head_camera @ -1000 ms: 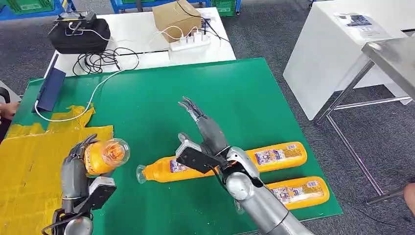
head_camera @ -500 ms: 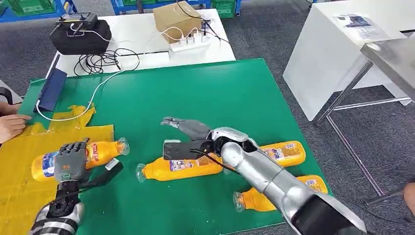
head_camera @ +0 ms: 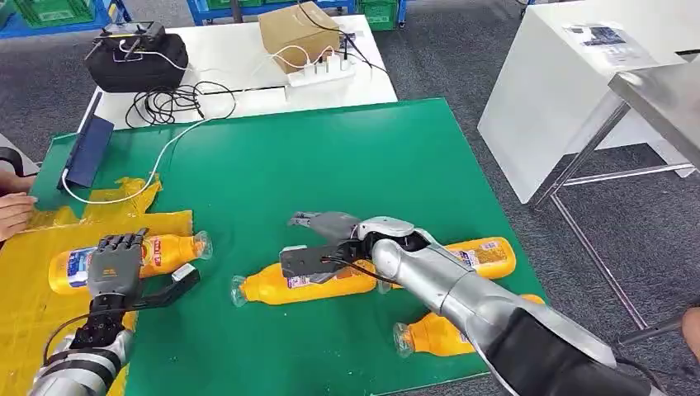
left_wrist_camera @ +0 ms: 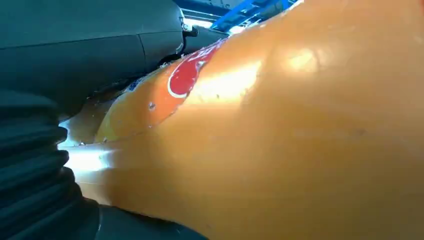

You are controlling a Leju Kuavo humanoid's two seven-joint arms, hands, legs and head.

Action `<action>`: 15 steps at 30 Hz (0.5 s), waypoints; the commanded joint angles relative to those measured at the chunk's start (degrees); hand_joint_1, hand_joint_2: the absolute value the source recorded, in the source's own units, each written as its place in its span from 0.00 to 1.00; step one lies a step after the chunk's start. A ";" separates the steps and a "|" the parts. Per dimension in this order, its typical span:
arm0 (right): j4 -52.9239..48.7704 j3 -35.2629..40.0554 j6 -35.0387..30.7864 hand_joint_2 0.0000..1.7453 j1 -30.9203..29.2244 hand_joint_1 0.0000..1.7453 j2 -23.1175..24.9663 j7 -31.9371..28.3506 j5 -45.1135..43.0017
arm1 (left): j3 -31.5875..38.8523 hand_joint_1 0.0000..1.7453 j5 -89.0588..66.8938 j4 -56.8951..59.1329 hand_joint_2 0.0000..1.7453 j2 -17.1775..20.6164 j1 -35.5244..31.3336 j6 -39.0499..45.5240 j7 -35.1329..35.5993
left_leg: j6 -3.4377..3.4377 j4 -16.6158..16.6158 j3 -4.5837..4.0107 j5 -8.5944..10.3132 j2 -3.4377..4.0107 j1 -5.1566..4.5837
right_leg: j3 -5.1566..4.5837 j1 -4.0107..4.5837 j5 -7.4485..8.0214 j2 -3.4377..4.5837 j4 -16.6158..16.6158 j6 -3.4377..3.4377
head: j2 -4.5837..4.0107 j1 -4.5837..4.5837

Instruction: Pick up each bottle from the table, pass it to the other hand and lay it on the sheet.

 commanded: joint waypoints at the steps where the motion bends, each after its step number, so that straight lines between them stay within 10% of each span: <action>1: 3.89 5.84 0.97 1.00 -3.77 0.00 -0.21 0.73 -0.48 | -3.36 1.00 -0.47 5.76 1.00 0.00 -1.78 -2.54 0.44 | 0.14 0.00 0.03 -0.01 -0.15 -0.06 | -0.02 -0.06 -0.01 0.15 0.07 -0.08 | 0.00 -0.02; 2: 4.12 6.62 1.19 1.00 -3.81 0.00 -0.19 0.92 -0.87 | -3.92 1.00 0.01 6.47 1.00 0.01 -2.34 -3.78 0.46 | 0.13 0.00 0.03 0.00 -0.15 -0.06 | -0.02 -0.06 -0.01 0.14 0.07 -0.07 | 0.00 0.00; 3: 4.87 8.18 1.81 1.00 -3.86 0.00 0.04 1.25 -0.40 | -3.60 0.41 0.47 7.47 1.00 -0.24 -3.17 -8.40 -0.81 | 0.16 -0.01 0.06 0.00 -0.21 -0.06 | 0.01 -0.06 0.00 0.16 0.08 -0.09 | 0.00 0.00; 4: 5.66 9.02 1.36 1.00 -3.22 0.00 0.45 1.38 -0.08 | -3.12 0.00 1.59 7.37 0.00 -0.34 -3.70 -11.00 -3.81 | 0.19 -0.02 0.07 0.01 -0.25 -0.06 | 0.02 -0.06 0.01 0.20 0.08 -0.12 | 0.00 0.00; 15: 13.85 15.69 1.47 1.00 1.63 0.00 3.94 -0.88 2.34 | 4.33 0.00 19.48 6.66 0.00 -1.73 -7.25 -32.66 -28.55 | 0.25 -0.15 0.19 0.25 -0.59 -0.04 | 0.29 -0.04 0.08 -0.17 -0.07 -0.12 | 0.00 0.00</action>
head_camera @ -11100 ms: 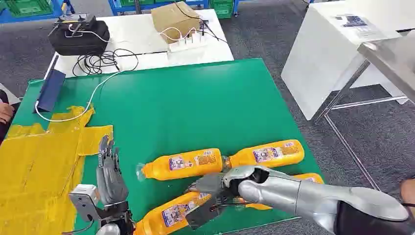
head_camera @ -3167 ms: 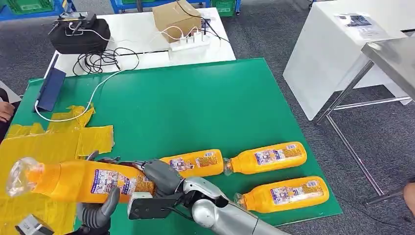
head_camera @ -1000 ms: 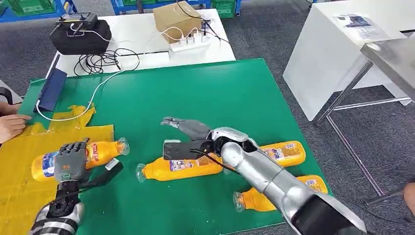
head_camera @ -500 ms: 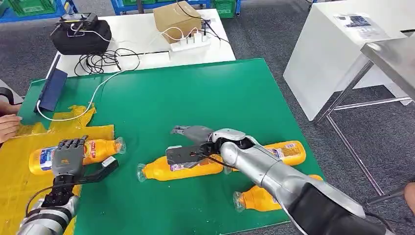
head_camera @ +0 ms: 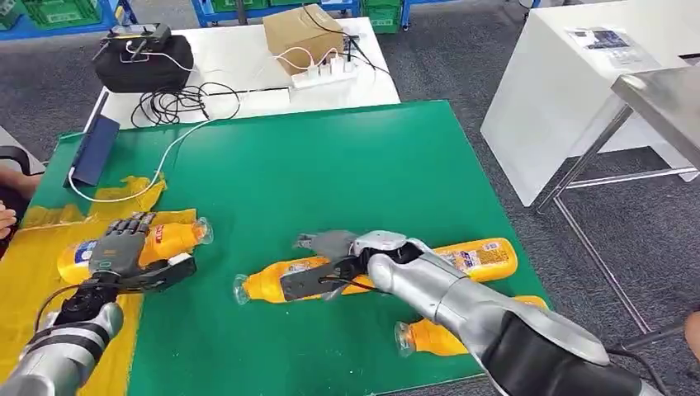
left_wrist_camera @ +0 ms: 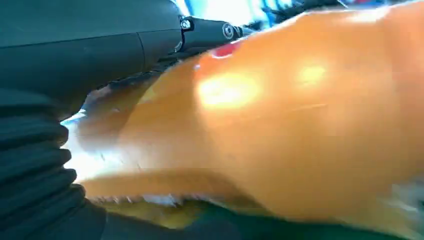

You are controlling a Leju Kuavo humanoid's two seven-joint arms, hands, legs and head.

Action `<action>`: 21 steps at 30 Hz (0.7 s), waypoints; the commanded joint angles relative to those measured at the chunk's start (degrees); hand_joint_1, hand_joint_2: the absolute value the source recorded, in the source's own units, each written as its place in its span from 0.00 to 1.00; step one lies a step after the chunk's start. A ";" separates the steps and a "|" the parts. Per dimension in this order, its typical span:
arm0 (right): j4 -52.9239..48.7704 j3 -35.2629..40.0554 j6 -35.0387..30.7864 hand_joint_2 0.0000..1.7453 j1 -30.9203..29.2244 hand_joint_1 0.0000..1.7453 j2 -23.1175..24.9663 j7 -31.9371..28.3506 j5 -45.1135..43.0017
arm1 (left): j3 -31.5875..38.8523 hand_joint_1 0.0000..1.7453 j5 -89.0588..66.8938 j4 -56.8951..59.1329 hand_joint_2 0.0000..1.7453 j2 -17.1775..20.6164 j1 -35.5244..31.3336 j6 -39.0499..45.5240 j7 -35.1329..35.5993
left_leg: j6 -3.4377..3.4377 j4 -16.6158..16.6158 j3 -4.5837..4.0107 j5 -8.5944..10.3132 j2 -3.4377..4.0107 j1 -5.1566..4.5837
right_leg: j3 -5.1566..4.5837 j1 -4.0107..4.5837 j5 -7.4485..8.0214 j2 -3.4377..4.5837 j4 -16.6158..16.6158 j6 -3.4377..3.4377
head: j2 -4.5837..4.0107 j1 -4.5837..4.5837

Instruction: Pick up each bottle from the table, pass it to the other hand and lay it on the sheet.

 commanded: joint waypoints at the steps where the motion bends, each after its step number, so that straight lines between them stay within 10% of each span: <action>1: 9.30 8.69 1.23 1.00 1.81 0.00 2.80 -1.48 1.38 | 5.90 0.00 13.40 3.93 0.00 -1.59 -1.86 -14.62 -14.98 | 0.15 -0.09 0.07 0.03 -0.12 -0.06 | 0.04 -0.06 0.05 0.20 -0.06 -0.07 | 0.00 0.00; 12: 13.17 14.61 5.92 1.00 6.66 0.07 1.95 -1.18 4.78 | 4.82 0.00 41.91 -7.64 0.00 -1.56 0.05 -34.41 -24.34 | 0.12 -0.11 0.64 0.00 -0.18 -0.01 | 0.58 -0.01 0.01 0.02 -0.20 -0.07 | 0.00 0.02; 13: 13.17 14.61 5.92 1.00 6.66 0.30 1.95 -1.18 4.78 | 4.82 0.00 41.91 -7.64 0.00 -1.56 0.05 -34.41 -24.34 | 0.17 -0.19 0.60 0.08 -0.29 -0.03 | 0.54 -0.03 0.07 0.02 -0.26 -0.10 | 0.00 0.04; 14: 13.37 14.55 6.32 1.00 6.61 1.00 1.95 -0.86 4.67 | 4.58 0.00 44.89 -8.72 0.00 -1.80 0.34 -35.51 -24.34 | 0.13 -0.13 0.66 0.02 -0.12 -0.01 | 0.58 -0.01 0.03 0.07 -0.23 -0.09 | 0.00 0.04; 21: 15.49 5.63 -4.36 1.00 6.08 1.00 5.22 5.63 -0.83 | 12.36 0.00 68.00 -12.36 0.00 -4.34 1.98 -46.36 -24.30 | 0.08 -0.06 0.86 -0.03 0.15 0.03 | 0.58 0.03 0.00 0.32 -0.19 -0.08 | 0.00 0.04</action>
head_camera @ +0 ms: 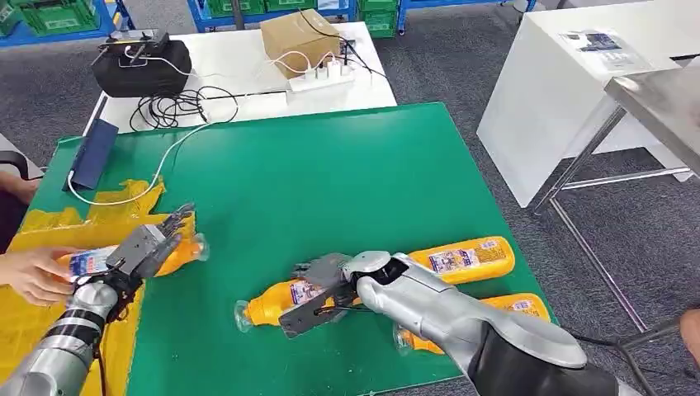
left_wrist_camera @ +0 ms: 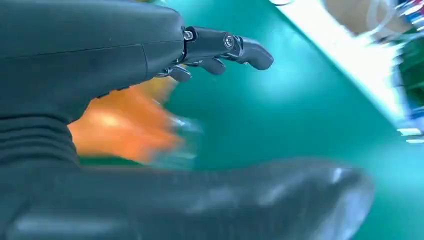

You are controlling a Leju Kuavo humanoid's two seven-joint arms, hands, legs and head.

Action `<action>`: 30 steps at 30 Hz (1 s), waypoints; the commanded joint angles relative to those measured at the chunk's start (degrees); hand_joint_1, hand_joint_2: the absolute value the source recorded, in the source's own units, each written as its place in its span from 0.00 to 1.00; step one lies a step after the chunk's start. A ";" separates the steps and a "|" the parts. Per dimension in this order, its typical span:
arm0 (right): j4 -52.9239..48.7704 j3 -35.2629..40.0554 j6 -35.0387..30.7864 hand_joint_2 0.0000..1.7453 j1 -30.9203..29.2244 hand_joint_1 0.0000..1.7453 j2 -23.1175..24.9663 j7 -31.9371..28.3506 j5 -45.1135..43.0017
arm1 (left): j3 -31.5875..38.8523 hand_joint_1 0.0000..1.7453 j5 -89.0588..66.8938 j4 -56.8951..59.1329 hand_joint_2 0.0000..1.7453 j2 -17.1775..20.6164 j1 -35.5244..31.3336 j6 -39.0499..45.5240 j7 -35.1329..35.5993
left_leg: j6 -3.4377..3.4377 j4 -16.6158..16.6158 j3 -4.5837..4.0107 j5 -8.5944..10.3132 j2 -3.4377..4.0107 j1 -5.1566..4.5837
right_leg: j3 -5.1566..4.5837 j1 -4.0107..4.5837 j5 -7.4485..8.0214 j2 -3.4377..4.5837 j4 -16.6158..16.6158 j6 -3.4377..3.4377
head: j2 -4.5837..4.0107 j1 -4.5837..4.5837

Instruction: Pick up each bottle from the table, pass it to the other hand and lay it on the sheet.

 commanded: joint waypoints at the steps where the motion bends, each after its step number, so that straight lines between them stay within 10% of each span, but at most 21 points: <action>1: 5.38 -11.21 -15.64 1.00 5.31 1.00 3.65 4.76 -9.53 | 8.41 0.00 17.93 -5.97 0.00 -3.72 3.01 -8.43 0.49 | 0.13 -0.13 -0.05 0.12 -0.31 0.02 | 0.04 0.04 0.09 0.01 -0.15 -0.09 | 0.00 0.00; 5: -4.07 -28.24 -26.51 1.00 7.78 1.00 5.46 -3.87 -17.89 | 13.98 0.00 27.11 -21.67 0.00 -4.94 14.52 -12.96 5.71 | 0.15 -0.21 -0.13 0.08 0.17 0.00 | -0.15 0.00 0.28 0.49 -0.13 -0.26 | 0.00 0.00; 26: -6.63 -31.05 -25.12 1.00 9.50 1.00 4.67 -2.90 -15.36 | 13.44 0.00 27.80 -21.98 0.00 -5.26 14.14 -12.15 6.82 | 0.04 0.01 -1.30 0.10 0.22 0.02 | -1.30 0.06 0.35 0.37 0.11 -0.23 | 0.00 -0.02; 30: -25.12 -45.26 -28.30 1.00 17.06 1.00 5.73 -9.83 -18.87 | 14.10 0.00 32.76 -32.84 0.00 -8.75 20.17 -13.52 8.29 | 0.13 0.01 -1.25 0.04 0.15 0.00 | -1.27 0.04 0.30 0.46 0.12 -0.25 | 0.00 -0.02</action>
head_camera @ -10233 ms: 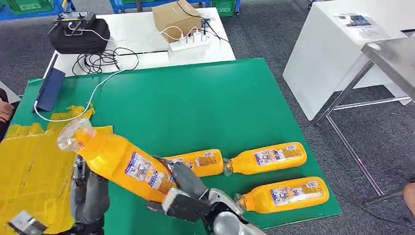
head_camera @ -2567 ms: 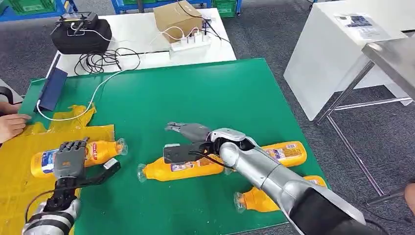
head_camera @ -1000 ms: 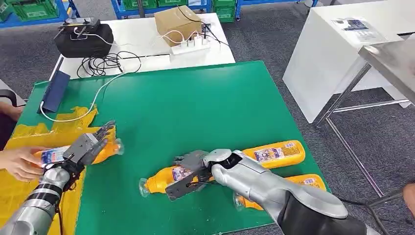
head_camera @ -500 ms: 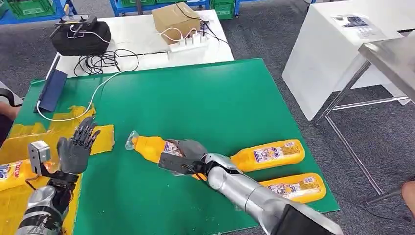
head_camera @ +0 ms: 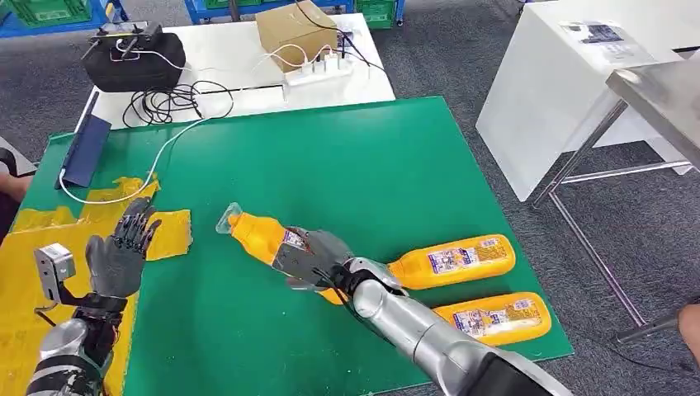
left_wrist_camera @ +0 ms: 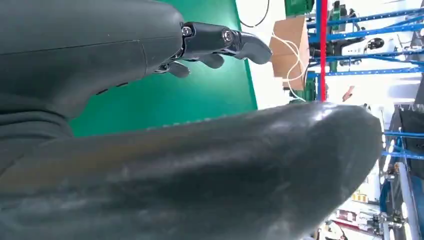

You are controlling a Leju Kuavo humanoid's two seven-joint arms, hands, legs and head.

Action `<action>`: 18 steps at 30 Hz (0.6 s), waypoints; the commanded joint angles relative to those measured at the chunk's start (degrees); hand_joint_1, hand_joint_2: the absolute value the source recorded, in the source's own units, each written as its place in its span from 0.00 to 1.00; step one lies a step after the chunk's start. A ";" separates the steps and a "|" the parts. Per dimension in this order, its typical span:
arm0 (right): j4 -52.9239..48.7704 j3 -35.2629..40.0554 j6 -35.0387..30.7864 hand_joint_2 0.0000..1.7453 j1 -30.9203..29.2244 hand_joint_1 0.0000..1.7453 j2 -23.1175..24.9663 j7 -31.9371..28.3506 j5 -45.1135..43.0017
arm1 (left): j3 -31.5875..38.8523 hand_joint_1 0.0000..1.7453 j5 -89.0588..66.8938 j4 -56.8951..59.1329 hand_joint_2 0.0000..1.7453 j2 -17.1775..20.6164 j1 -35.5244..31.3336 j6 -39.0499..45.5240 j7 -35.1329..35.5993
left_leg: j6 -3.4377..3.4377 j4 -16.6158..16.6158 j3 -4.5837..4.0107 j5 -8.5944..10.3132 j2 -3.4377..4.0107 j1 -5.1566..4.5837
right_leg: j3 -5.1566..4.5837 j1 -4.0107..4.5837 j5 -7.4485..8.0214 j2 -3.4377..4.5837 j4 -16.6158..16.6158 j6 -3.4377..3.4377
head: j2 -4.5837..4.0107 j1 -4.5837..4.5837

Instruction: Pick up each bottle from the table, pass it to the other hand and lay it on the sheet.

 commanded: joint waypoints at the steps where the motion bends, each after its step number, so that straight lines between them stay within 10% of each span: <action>1: -23.20 -16.89 -1.78 1.00 8.52 1.00 0.90 -6.19 -2.83 | 1.90 0.00 6.59 -13.14 0.00 -6.10 6.57 -1.88 2.81 | 0.13 0.01 -0.06 -0.04 -0.15 -0.03 | -0.05 -0.03 -0.03 0.10 0.02 -0.03 | 0.00 0.00; 2: -25.62 -17.70 -0.88 1.00 9.40 1.00 1.12 -5.80 -2.68 | 1.23 0.00 6.88 -15.62 0.00 -6.83 7.64 -1.73 2.97 | 0.20 0.04 -0.01 -0.11 -0.23 -0.05 | -0.01 -0.05 -0.10 0.15 0.06 -0.05 | 0.00 0.00; 3: -26.65 -17.58 0.00 1.00 9.53 1.00 1.30 -4.67 -1.46 | 0.00 0.00 6.25 -17.71 1.00 -7.48 8.49 -0.73 3.16 | 0.22 0.06 -0.01 -0.15 -0.25 -0.06 | -0.01 -0.06 -0.13 0.17 0.08 -0.06 | 0.00 0.00; 11: -19.46 -7.63 3.68 1.00 7.18 1.00 9.98 -3.20 5.58 | -21.08 0.00 -4.45 -33.25 1.00 -13.35 14.29 6.93 4.68 | 0.14 0.08 -0.36 -0.06 -0.28 -0.06 | -0.32 -0.03 -0.08 -0.01 0.06 -0.06 | 0.00 0.00; 18: -17.93 -1.57 3.02 1.00 6.79 1.00 10.62 -1.84 4.82 | -25.45 0.00 -0.94 -32.19 1.00 -9.40 13.93 11.01 4.41 | 0.14 0.00 -0.23 -0.10 -0.18 -0.04 | -0.24 -0.02 -0.09 0.11 0.02 -0.07 | 0.00 -0.02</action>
